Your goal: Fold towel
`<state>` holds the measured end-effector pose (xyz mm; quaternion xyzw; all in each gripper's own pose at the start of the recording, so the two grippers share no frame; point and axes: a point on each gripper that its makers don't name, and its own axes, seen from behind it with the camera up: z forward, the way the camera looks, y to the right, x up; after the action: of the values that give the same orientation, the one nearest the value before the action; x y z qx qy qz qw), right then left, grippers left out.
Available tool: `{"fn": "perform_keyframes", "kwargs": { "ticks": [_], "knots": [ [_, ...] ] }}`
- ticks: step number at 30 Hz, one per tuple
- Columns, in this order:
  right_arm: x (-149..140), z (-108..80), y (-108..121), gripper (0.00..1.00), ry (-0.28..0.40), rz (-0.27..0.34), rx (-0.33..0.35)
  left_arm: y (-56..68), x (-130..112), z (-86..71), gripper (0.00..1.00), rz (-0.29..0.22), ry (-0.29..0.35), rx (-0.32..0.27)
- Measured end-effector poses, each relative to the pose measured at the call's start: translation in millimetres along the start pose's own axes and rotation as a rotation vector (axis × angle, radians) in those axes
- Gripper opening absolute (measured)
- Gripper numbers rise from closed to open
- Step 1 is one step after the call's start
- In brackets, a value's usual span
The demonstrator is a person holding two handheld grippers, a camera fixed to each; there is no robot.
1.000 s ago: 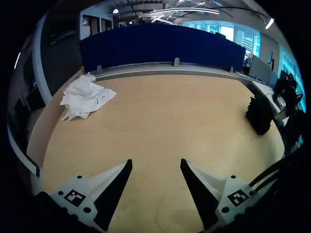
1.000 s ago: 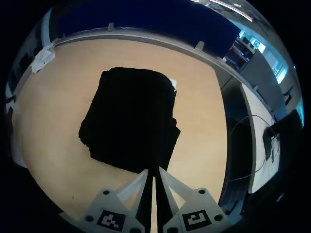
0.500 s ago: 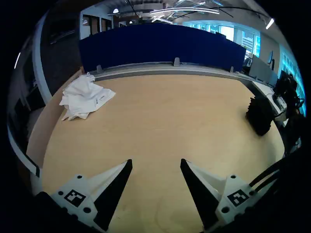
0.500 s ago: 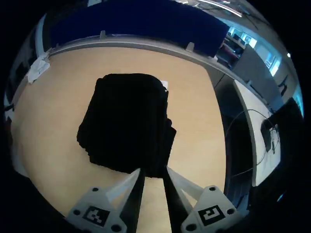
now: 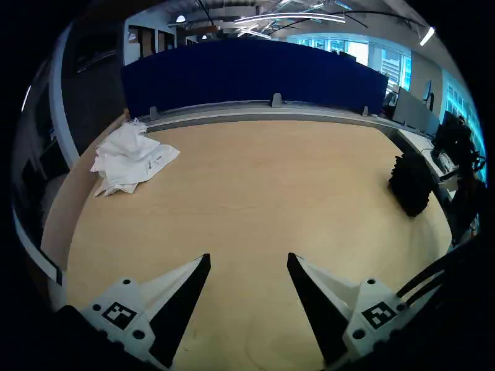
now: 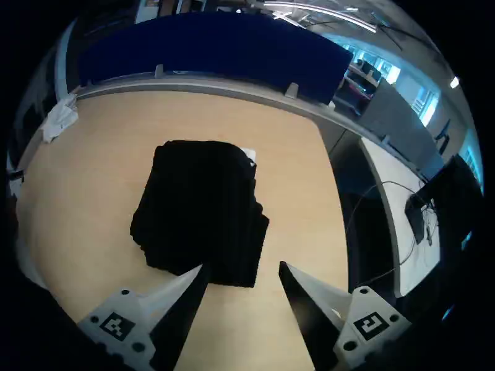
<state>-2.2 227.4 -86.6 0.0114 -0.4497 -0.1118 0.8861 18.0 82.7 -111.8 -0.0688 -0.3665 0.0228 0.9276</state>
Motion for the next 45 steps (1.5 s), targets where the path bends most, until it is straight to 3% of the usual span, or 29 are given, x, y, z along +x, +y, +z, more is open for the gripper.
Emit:
{"fn": "perform_keyframes", "kwargs": {
  "ticks": [3, 7, 29, 33, 41, 43, 45],
  "knots": [
    [12, 0.1, -1, 0.89, 0.024, 0.0, 0.0, 0.3, 0, -0.2, 0.92, 0.0, 0.001, -0.001],
    [30, 1.9, -2, 0.99, 0.052, -0.005, -0.002, -1.1, 0, -1.1, 0.92, -0.001, 0.002, 0.001],
    [93, 24.3, -7, 1.0, 0.104, -0.062, -0.008, -15.7, -2, -4.5, 0.92, -0.029, 0.002, 0.029],
    [100, 27.8, -8, 0.85, 0.109, -0.069, -0.006, -16.8, -2, -4.6, 0.92, -0.03, 0.002, 0.034],
    [116, 33.3, -11, 0.14, 0.138, -0.061, 0.009, -18.7, -2, -4.2, 0.92, -0.039, 0.002, 0.041],
    [118, 36.5, -13, 0.05, 0.14, -0.058, 0.015, -19.4, -2, -4.2, 0.92, -0.039, 0.001, 0.045],
    [121, 39.7, -15, 0.03, 0.14, -0.057, 0.025, -20.2, -3, -4.5, 0.92, -0.039, 0.0, 0.049]
  ]
}}
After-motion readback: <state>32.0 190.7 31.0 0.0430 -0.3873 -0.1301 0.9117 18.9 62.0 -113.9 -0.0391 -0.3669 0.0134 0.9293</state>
